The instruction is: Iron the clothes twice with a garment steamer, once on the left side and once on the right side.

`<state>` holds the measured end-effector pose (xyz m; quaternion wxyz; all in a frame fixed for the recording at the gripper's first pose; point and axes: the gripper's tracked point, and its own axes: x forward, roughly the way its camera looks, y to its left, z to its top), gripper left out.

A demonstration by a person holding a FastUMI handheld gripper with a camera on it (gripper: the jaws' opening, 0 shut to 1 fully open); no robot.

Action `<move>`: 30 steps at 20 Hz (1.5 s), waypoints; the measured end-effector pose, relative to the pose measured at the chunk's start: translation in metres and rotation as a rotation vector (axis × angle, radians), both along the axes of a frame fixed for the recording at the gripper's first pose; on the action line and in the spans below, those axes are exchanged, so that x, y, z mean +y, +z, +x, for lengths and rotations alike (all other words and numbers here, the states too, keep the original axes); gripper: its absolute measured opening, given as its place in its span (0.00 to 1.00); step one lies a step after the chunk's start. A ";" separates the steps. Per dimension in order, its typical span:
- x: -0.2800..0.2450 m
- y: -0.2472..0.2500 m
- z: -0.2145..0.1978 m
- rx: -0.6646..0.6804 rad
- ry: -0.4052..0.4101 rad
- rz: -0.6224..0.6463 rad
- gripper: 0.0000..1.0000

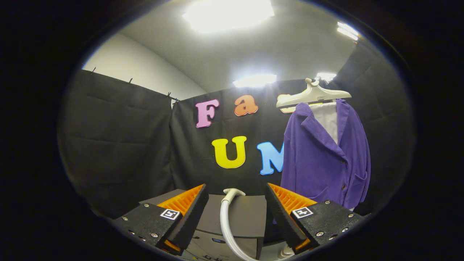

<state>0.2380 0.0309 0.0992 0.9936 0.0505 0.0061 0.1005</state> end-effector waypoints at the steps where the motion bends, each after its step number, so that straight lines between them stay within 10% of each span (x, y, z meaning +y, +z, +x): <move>1: 0.001 0.002 0.015 0.010 0.006 -0.001 0.96; 15: 0.057 -0.049 0.192 0.346 0.133 0.064 0.95; 30: 0.085 -0.194 0.268 0.832 0.172 0.043 0.96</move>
